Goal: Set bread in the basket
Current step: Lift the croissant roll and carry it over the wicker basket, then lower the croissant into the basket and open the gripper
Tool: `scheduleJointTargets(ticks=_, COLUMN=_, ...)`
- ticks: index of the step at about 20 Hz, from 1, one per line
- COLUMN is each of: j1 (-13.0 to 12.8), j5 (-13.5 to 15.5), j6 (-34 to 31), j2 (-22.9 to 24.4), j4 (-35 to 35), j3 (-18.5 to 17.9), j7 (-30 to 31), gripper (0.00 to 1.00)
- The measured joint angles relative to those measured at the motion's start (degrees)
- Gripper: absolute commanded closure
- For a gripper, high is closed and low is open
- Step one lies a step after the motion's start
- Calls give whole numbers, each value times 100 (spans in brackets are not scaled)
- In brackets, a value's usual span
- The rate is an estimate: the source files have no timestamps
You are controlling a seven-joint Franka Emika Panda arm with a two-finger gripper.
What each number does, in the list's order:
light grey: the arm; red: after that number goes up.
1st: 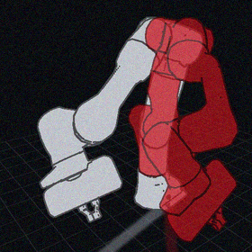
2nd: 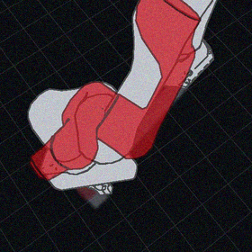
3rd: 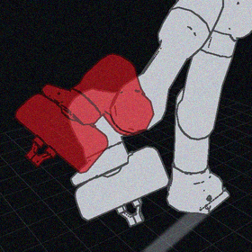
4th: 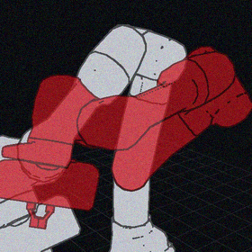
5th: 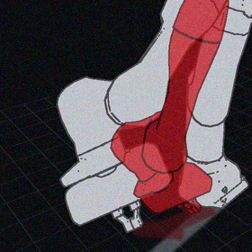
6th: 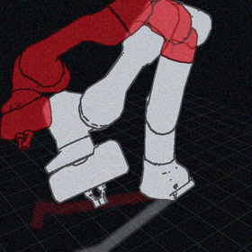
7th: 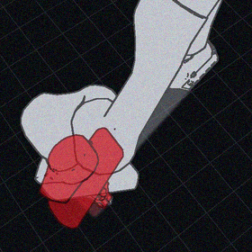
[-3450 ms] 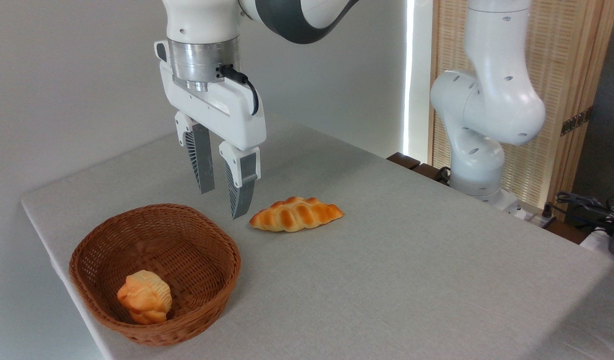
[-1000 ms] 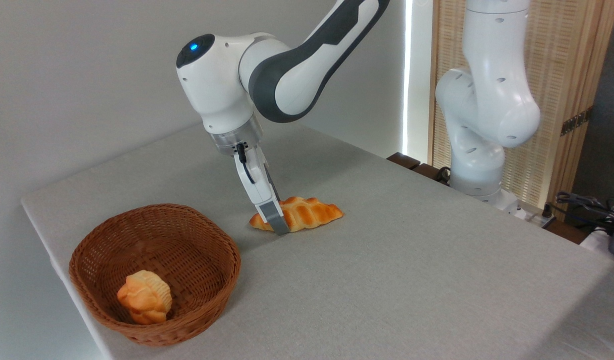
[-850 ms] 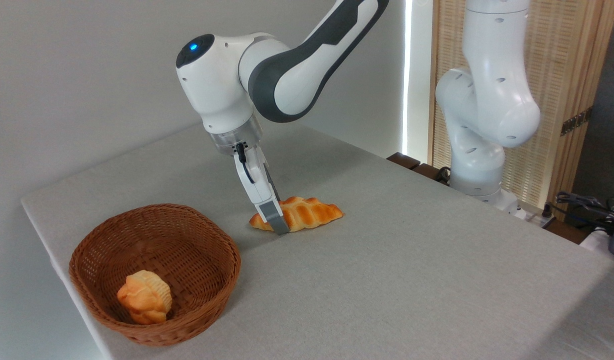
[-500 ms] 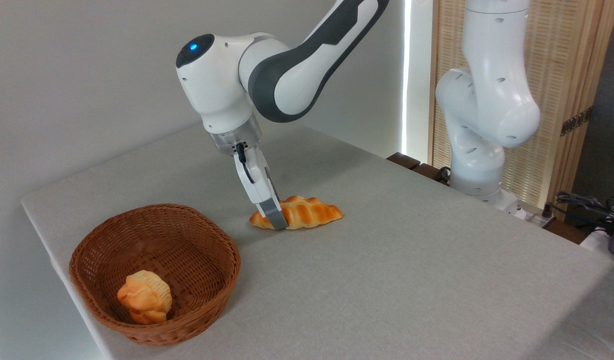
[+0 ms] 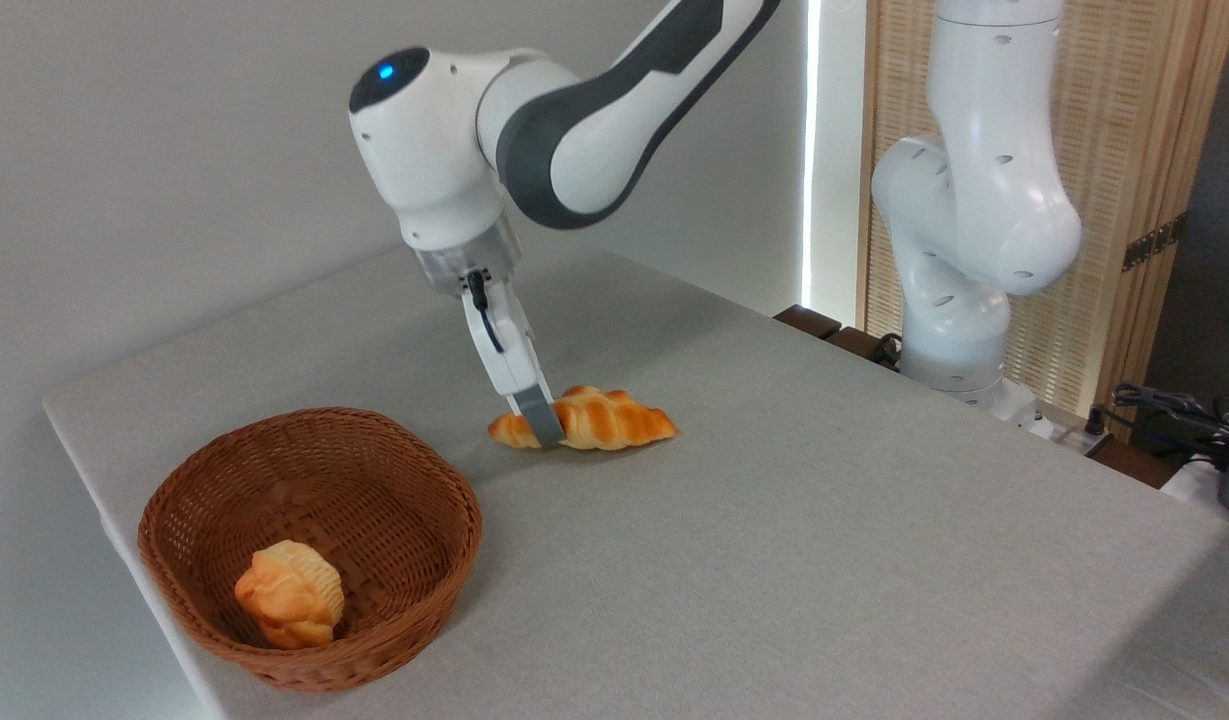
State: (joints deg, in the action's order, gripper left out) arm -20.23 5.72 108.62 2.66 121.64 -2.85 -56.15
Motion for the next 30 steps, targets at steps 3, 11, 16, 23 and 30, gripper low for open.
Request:
scheduleJointTargets(ticks=3, j1=23, j5=1, j6=-201, j2=90, j4=-338, j3=-81, j7=66, gripper=59)
scheduleJointTargets(ticks=11, j1=56, j5=493, j6=370, j2=28, j4=-1004, j3=-521, j7=667, gripper=48)
scheduleJointTargets(ticks=16, j1=59, j5=915, j6=1445, j2=-361, j4=-1252, j3=-645, j7=1493, gripper=7)
scheduleJointTargets(ticks=23, j1=37, j5=1041, j6=2619, j2=-857, j4=-1445, j3=-635, j7=3057, gripper=0)
scheduleJointTargets(ticks=30, j1=20, j5=1041, j6=2712, j2=-947, j4=-1479, j3=-588, j7=3166, gripper=0)
